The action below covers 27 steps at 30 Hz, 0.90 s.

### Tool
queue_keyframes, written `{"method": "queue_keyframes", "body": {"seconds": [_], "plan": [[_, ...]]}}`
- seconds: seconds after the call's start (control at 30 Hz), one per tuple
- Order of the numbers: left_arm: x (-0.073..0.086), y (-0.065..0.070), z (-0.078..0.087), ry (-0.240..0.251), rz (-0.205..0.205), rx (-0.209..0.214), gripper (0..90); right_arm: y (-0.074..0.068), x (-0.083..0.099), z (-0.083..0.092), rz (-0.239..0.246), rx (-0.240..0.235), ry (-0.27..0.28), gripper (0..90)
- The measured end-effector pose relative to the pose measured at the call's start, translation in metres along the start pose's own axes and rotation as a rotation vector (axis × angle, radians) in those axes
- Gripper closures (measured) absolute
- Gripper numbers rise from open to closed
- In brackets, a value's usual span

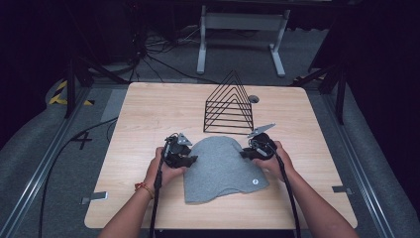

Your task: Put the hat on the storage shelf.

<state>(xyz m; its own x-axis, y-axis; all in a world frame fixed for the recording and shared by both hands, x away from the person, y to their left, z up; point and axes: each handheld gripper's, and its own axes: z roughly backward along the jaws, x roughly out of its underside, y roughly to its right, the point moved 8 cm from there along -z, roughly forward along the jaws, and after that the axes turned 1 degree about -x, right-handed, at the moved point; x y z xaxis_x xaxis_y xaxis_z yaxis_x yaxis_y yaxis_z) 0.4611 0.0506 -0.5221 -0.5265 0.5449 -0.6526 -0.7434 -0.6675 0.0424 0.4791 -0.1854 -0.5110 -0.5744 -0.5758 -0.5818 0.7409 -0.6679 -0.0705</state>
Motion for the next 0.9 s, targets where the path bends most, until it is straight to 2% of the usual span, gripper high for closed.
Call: {"method": "queue_keyframes", "body": {"seconds": [0.07, 0.1, 0.13, 0.17, 0.2, 0.27, 0.33, 0.4, 0.43, 0.5, 0.53, 0.57, 0.67, 0.7, 0.77, 0.83, 0.9], "plan": [[0.000, -0.001, 0.000, -0.001, -0.007, 0.006, 61.1, -0.002, 0.000, 0.000, 0.000, -0.003, -0.004, 77.0], [0.000, -0.001, 0.000, -0.001, -0.008, 0.008, 61.1, -0.001, -0.001, 0.000, 0.013, -0.002, -0.001, 69.1], [0.000, -0.001, 0.000, -0.001, -0.008, 0.008, 60.9, -0.001, -0.001, 0.000, 0.013, -0.002, -0.001, 69.1], [0.000, -0.002, 0.000, 0.010, 0.000, 0.011, 60.9, -0.001, -0.002, 0.000, 0.024, 0.009, 0.003, 59.6], [0.000, -0.001, -0.001, 0.011, -0.003, 0.010, 60.5, 0.005, -0.006, -0.003, 0.044, 0.056, 0.028, 45.1], [-0.001, -0.002, -0.001, 0.008, -0.020, 0.004, 60.0, 0.010, -0.010, -0.007, 0.024, 0.062, 0.040, 39.5], [-0.002, -0.003, -0.002, 0.013, -0.025, 0.001, 59.6, 0.014, -0.013, -0.011, 0.031, 0.075, 0.045, 38.2], [-0.003, -0.004, -0.004, 0.026, -0.026, 0.003, 57.9, 0.014, -0.015, -0.014, 0.028, 0.051, 0.062, 39.2], [-0.003, -0.005, -0.004, 0.023, -0.023, 0.000, 55.7, 0.014, -0.016, -0.015, 0.033, 0.054, 0.063, 40.3], [-0.002, -0.008, -0.004, 0.023, 0.012, -0.023, 44.9, 0.011, -0.016, -0.014, 0.037, 0.040, 0.059, 46.6], [-0.002, -0.010, -0.005, 0.033, 0.005, -0.028, 42.4, 0.010, -0.016, -0.014, 0.044, 0.037, 0.058, 50.7], [-0.002, -0.011, -0.005, 0.035, 0.015, -0.028, 40.7, 0.008, -0.016, -0.014, 0.051, 0.026, 0.052, 55.9], [-0.002, -0.011, -0.005, 0.032, 0.008, -0.033, 39.5, 0.003, -0.015, -0.012, 0.053, 0.002, 0.032, 68.7], [-0.001, -0.010, -0.003, 0.008, 0.010, -0.019, 40.9, 0.002, -0.015, -0.012, 0.046, -0.005, 0.028, 72.9], [-0.003, -0.009, -0.004, 0.022, -0.002, -0.017, 51.2, 0.001, -0.013, -0.011, 0.030, -0.019, 0.023, 77.8], [-0.003, -0.006, -0.002, -0.003, -0.018, 0.021, 60.7, 0.000, -0.012, -0.011, 0.001, -0.045, 0.035, 82.8], [-0.003, -0.005, -0.002, 0.007, -0.020, 0.035, 70.3, 0.000, -0.012, -0.011, -0.015, -0.050, 0.046, 84.3]]}}
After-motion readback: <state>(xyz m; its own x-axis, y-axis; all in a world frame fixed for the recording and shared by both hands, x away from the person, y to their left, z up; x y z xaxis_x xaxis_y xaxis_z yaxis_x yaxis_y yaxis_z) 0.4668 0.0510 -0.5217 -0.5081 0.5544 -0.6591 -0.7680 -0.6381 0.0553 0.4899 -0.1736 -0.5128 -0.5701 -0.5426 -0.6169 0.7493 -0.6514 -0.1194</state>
